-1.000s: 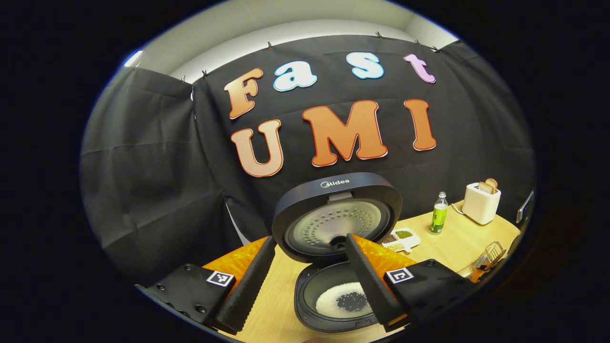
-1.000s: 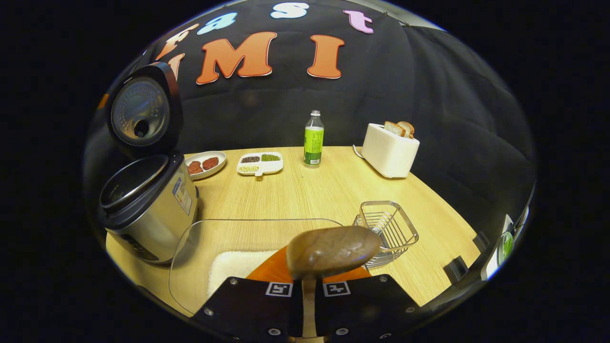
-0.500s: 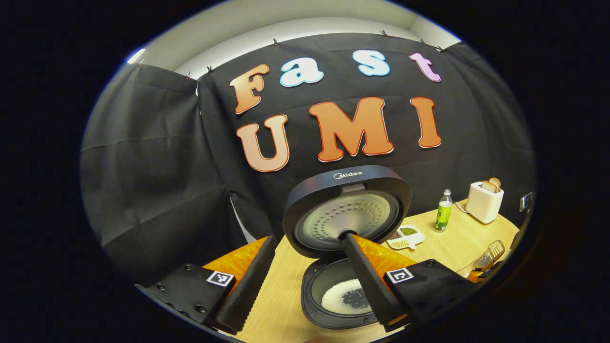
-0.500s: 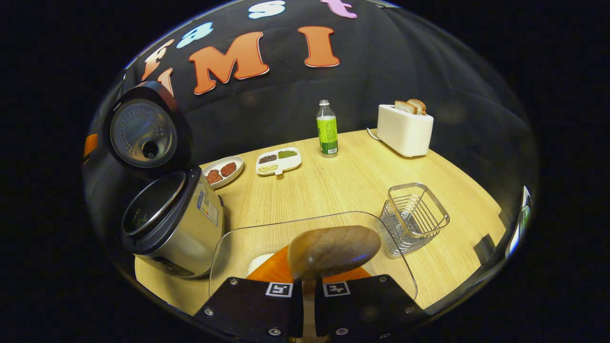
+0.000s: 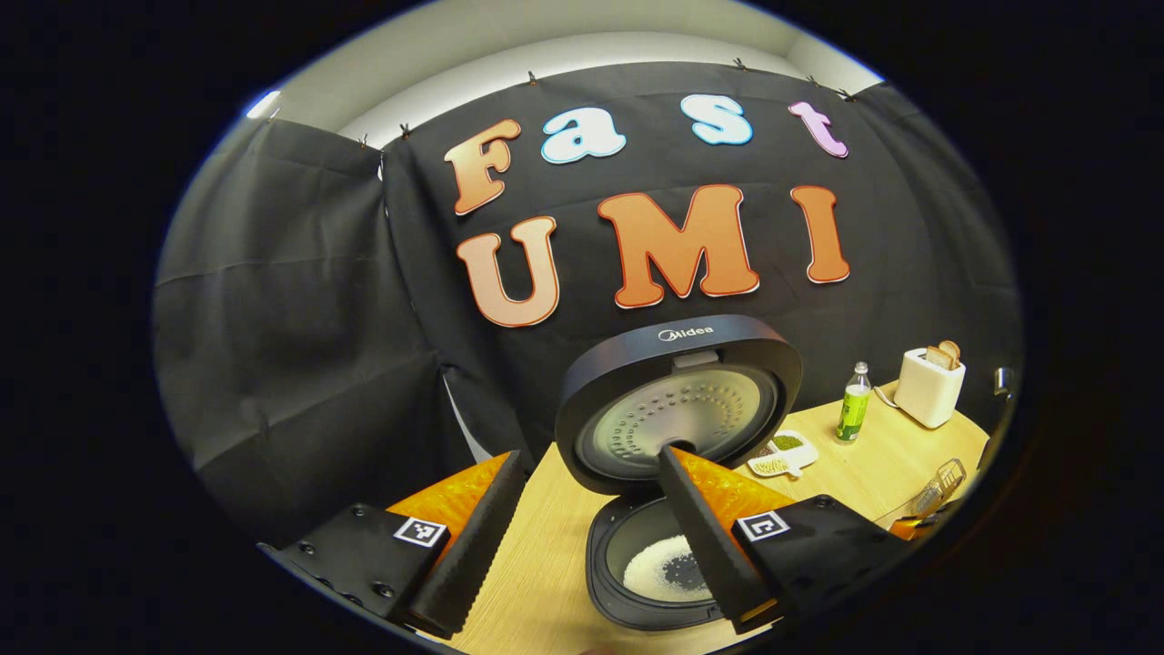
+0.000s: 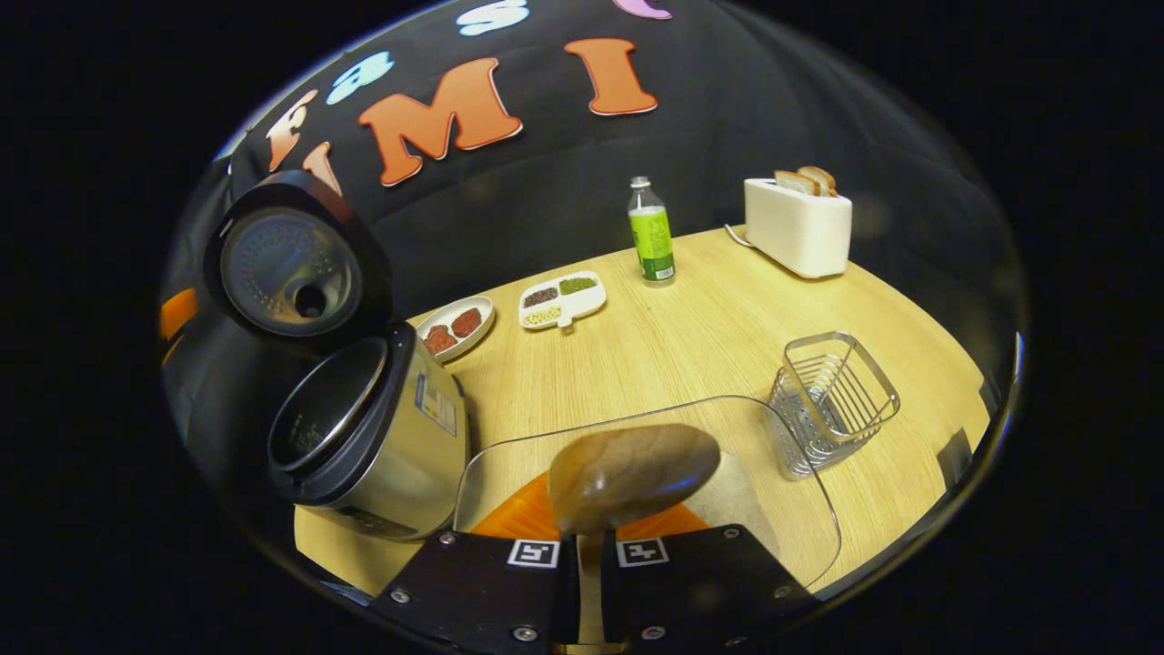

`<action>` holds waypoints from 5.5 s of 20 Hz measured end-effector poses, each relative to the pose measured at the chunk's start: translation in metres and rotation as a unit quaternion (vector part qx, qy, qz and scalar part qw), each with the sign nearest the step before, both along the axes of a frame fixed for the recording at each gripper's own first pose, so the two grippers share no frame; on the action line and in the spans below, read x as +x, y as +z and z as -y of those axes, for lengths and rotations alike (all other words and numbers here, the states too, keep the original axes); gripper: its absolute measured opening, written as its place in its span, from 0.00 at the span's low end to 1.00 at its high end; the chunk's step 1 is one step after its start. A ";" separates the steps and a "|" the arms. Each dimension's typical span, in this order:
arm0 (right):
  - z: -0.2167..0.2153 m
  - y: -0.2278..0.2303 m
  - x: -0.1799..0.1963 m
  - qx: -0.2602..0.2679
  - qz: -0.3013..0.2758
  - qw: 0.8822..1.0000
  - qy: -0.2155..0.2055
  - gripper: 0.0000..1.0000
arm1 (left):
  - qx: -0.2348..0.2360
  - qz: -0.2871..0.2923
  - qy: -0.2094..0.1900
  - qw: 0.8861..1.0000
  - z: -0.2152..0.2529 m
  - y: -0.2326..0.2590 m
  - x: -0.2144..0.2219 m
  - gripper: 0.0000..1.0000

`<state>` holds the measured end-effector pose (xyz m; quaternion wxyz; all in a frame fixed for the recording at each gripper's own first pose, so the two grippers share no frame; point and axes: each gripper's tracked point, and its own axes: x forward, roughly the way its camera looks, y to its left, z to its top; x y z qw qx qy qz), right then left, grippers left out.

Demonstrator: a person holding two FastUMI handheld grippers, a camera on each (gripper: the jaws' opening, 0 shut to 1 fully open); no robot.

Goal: Close the left gripper, press the button to open the rice cooker; take a wooden spoon from the chopstick holder with the right hand, scoop a spoonful of rice and pour it into the rice cooker, then put the wooden spoon back into the chopstick holder.

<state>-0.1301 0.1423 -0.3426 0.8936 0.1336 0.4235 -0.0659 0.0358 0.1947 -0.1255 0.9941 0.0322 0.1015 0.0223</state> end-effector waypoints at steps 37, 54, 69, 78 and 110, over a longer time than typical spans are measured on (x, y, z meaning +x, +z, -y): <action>0.045 0.124 0.084 0.542 0.012 0.832 -0.122 0.08 | -0.022 0.025 0.116 0.993 -0.007 0.024 -0.034 1.00; -0.114 0.148 0.175 0.342 0.065 0.935 0.069 0.08 | -0.022 0.018 0.167 0.986 -0.054 0.004 -0.049 0.93; -0.158 0.153 0.177 0.137 0.160 0.955 0.211 0.08 | -0.020 0.018 0.173 0.985 -0.070 -0.001 -0.052 1.00; -0.172 0.174 0.169 0.063 0.216 0.928 0.298 0.08 | -0.009 0.024 0.168 0.985 -0.069 0.002 -0.051 0.93; 0.046 0.172 0.141 -0.010 0.209 0.958 0.194 0.08 | 0.000 0.001 0.119 0.993 0.017 0.010 -0.043 0.93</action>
